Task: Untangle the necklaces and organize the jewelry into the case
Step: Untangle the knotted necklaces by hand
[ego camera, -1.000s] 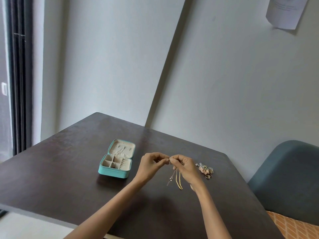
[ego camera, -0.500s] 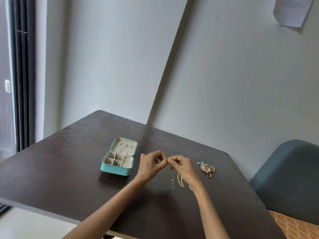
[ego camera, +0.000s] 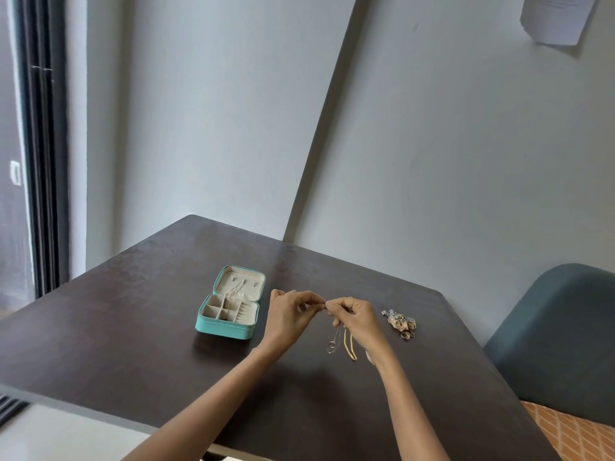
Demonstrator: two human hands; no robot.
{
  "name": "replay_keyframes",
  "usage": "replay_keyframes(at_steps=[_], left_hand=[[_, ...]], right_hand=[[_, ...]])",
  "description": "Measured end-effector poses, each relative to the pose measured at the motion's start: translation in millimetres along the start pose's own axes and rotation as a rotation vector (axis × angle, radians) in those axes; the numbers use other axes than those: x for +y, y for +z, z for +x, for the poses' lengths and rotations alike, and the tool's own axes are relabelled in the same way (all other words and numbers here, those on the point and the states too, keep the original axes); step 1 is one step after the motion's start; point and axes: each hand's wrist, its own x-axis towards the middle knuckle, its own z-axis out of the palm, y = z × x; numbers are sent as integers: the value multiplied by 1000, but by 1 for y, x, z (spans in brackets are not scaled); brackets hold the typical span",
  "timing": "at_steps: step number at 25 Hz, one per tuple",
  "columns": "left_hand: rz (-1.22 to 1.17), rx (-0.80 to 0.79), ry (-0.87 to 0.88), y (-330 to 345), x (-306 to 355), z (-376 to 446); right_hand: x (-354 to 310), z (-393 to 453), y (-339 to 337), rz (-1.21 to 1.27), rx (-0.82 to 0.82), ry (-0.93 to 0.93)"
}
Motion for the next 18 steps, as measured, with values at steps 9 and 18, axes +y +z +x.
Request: replay_keyframes(at_steps=[9, 18], left_hand=[[-38, -157, 31, -8, 16, 11], [64, -89, 38, -7, 10, 8]], right_hand=[[-7, -2, -3, -12, -49, 10], [2, -6, 3, 91, 21, 13]])
